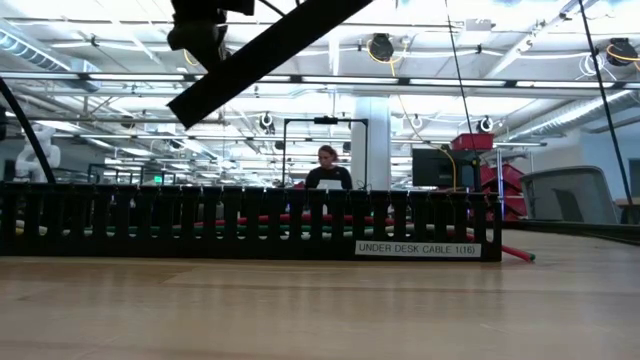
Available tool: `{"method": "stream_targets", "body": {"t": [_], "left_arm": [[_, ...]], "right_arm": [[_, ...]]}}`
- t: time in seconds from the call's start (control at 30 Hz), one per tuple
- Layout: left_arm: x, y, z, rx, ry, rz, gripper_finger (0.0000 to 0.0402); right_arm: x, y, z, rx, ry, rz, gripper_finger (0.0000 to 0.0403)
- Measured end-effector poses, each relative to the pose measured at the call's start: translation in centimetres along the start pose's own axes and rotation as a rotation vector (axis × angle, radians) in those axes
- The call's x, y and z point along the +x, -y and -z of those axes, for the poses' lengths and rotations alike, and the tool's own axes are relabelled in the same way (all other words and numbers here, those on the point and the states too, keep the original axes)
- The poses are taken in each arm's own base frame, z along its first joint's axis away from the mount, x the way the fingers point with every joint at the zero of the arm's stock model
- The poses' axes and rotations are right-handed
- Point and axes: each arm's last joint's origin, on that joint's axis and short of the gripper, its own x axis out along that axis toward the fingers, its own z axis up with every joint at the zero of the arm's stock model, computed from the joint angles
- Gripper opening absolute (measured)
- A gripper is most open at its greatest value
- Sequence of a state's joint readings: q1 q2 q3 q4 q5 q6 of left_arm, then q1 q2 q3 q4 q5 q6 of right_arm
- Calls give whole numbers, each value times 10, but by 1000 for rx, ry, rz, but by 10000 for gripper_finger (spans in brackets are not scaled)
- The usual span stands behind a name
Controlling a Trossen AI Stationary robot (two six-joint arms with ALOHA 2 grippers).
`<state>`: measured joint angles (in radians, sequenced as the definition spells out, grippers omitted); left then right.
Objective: Ziptie cables
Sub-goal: Close the black cable duct
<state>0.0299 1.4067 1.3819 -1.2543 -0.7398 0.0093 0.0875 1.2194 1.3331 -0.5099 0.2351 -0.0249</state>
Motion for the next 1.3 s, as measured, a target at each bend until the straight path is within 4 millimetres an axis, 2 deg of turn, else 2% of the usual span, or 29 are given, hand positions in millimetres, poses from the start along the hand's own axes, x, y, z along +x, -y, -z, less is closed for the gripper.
{"method": "stream_targets", "body": {"t": [0.1,0.3,0.43,0.6,0.77,0.93,1.03,1.1,1.3], "left_arm": [[3,-4,3,13,-34,-84,19],[16,-9,10,21,-86,-382,18],[27,0,15,-5,-94,-427,18],[33,24,23,105,-86,-433,18],[42,52,20,326,-30,-433,18],[45,70,12,319,85,-385,18],[51,78,7,313,95,-382,18],[57,81,6,331,71,-395,18],[58,83,6,333,56,-441,18]], "right_arm": [[1,0,1,56,-9,8,106],[-5,3,1,262,-4,70,192],[-11,5,3,304,-19,90,226],[-11,18,16,365,-143,149,237],[2,40,28,455,-271,40,238],[17,61,38,525,-352,-12,238],[35,61,52,581,-447,-121,238],[45,60,60,579,-478,-128,238],[72,57,84,743,-378,-191,238]]}}
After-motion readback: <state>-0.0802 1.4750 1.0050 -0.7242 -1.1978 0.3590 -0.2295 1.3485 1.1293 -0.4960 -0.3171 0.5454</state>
